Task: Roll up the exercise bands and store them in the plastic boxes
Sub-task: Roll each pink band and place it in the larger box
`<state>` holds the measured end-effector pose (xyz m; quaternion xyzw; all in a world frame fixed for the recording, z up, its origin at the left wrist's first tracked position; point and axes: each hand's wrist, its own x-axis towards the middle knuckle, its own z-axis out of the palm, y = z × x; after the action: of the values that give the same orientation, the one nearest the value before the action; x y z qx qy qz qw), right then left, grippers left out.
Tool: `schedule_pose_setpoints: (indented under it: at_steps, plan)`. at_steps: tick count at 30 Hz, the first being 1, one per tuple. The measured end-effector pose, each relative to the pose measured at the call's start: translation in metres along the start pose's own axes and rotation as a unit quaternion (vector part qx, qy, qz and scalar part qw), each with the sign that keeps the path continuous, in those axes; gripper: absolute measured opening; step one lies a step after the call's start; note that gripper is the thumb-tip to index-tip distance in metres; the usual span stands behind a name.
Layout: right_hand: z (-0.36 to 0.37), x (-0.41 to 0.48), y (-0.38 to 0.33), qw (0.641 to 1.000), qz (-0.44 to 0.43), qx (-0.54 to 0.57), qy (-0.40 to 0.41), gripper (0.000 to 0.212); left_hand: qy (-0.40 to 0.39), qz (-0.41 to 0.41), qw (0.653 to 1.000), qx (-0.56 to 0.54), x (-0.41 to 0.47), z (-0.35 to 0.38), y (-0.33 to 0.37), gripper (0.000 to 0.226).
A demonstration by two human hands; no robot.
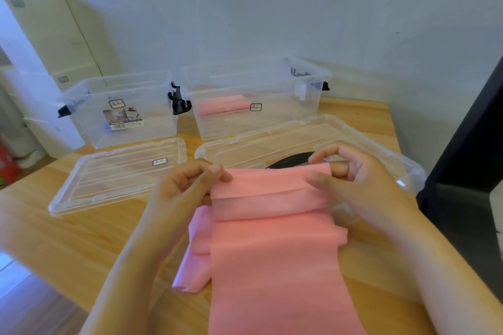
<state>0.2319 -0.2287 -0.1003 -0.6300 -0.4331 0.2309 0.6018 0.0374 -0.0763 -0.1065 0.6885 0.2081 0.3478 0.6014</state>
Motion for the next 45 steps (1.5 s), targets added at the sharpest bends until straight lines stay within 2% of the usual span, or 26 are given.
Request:
schedule_pose_setpoints:
  at_steps: [2, 5, 7, 11, 18, 23, 25, 27, 30, 35, 37, 40, 42, 45]
  plan:
    - [0.0, -0.001, -0.002, 1.0, 0.008, -0.003, 0.0, 0.023, 0.004, 0.006, 1.0, -0.004, 0.001, 0.0, 0.001, 0.019]
    - [0.001, -0.001, -0.002, 1.0, 0.025, -0.015, 0.007, 0.023, -0.005, 0.009, 1.0, 0.016, 0.001, -0.002, 0.001, 0.008]
    - [0.001, -0.001, -0.002, 0.999, 0.033, -0.017, 0.019, 0.021, -0.004, 0.008, 0.999, 0.043, 0.001, -0.003, -0.001, 0.017]
    - [0.0, -0.002, -0.003, 0.999, 0.034, -0.02, 0.015, 0.014, 0.017, -0.004, 1.0, 0.015, 0.002, -0.001, -0.003, 0.031]
    - [-0.002, -0.002, -0.004, 0.999, 0.027, 0.017, 0.022, 0.007, 0.011, 0.008, 1.0, 0.002, 0.001, -0.002, 0.004, 0.018]
    - [-0.002, -0.005, -0.008, 0.999, 0.021, 0.038, 0.014, 0.021, 0.01, 0.026, 0.999, 0.019, 0.001, -0.004, 0.005, 0.018]
    - [-0.001, -0.006, -0.01, 0.997, 0.025, 0.072, 0.014, 0.018, 0.01, 0.032, 0.999, 0.019, 0.001, -0.008, 0.005, 0.015]
    - [0.0, -0.006, -0.011, 0.994, 0.03, 0.107, 0.01, 0.013, -0.001, 0.032, 0.999, -0.005, 0.001, -0.014, 0.004, 0.021]
    - [0.001, -0.007, -0.012, 0.988, 0.041, 0.149, 0.0, 0.009, -0.026, 0.036, 0.998, -0.055, 0.0, -0.021, 0.003, 0.045]
    - [-0.002, -0.006, -0.01, 0.975, 0.028, 0.219, -0.008, 0.011, -0.063, 0.041, 0.99, -0.117, -0.003, -0.024, 0.004, 0.035]
    - [-0.005, -0.006, -0.008, 0.978, 0.023, 0.207, -0.013, 0.019, -0.065, 0.031, 0.991, -0.111, -0.002, -0.024, 0.004, 0.021]
    - [-0.006, -0.005, -0.008, 0.984, 0.009, 0.174, -0.034, 0.008, -0.03, 0.042, 0.996, -0.076, -0.002, -0.022, 0.005, 0.022]
    - [-0.004, -0.004, -0.009, 0.995, -0.003, 0.096, -0.018, 0.006, 0.0, 0.062, 0.998, -0.017, -0.002, -0.018, 0.007, 0.008]
    - [0.0, -0.003, -0.008, 1.0, -0.02, 0.003, 0.014, 0.006, 0.037, 0.089, 0.993, 0.061, -0.002, -0.011, 0.006, 0.026]
